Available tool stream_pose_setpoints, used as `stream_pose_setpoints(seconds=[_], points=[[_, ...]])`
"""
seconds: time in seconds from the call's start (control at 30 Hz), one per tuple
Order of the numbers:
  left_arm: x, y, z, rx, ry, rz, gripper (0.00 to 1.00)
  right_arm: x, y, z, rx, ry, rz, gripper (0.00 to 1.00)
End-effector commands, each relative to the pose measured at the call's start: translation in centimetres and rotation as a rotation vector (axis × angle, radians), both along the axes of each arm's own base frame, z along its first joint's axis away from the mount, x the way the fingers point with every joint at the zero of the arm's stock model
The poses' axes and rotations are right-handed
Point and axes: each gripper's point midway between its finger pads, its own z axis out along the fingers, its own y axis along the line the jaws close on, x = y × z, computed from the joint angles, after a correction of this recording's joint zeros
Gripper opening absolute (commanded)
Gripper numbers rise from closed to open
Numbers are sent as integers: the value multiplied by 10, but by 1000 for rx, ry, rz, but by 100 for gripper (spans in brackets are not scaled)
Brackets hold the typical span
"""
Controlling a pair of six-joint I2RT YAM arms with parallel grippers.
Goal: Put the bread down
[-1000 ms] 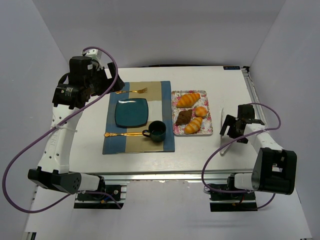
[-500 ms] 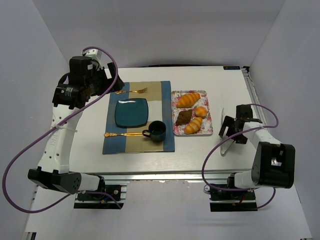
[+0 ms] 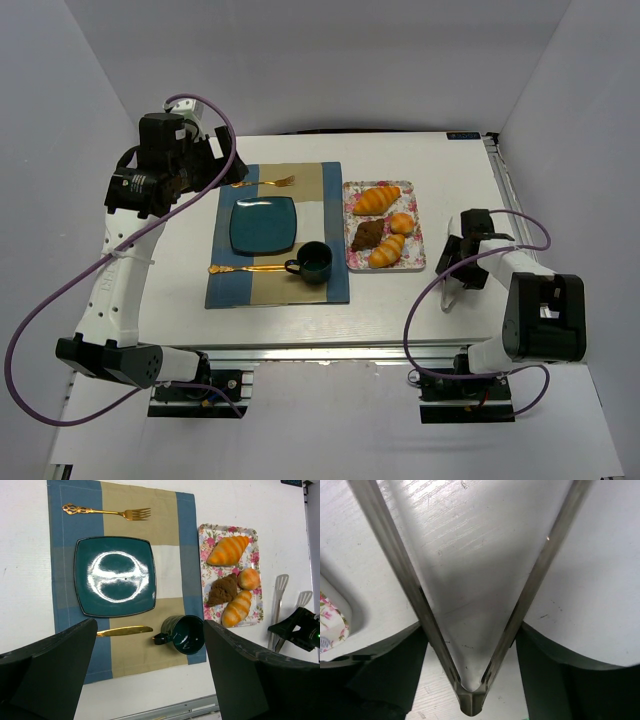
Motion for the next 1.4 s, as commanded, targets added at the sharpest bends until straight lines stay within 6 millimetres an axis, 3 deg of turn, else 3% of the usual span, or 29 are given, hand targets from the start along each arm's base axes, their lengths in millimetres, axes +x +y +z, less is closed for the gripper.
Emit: stream_pose_setpoints(seconds=[0.0, 0.1, 0.2, 0.37, 0.47, 0.5, 0.73, 0.83, 1.03, 1.37], points=[[-7, 3, 8, 11, -28, -2, 98, 10, -1, 8, -7, -29, -48, 71], [-9, 3, 8, 11, -30, -2, 98, 13, -2, 13, -7, -43, -61, 63], [-9, 4, 10, 14, -34, 2, 98, 22, -5, 39, -19, -94, -80, 53], [-7, 4, 16, 9, -53, 4, 98, 40, -8, 134, -47, -247, -36, 52], [-4, 4, 22, 4, -67, 9, 98, 33, 10, 161, 34, -274, 13, 52], [-3, 3, 23, 2, -70, 10, 98, 32, 28, 174, 91, -298, 56, 52], [5, -1, 37, -25, -105, 7, 98, 20, 94, 188, 254, -304, 221, 51], [7, -2, 41, -29, -112, 6, 98, 28, 106, 189, 265, -307, 249, 51], [8, -2, 40, -28, -111, 4, 98, 47, 117, 183, 260, -292, 280, 53], [5, 2, 39, -5, -108, 11, 98, 44, 127, 148, 244, -207, 322, 55]])
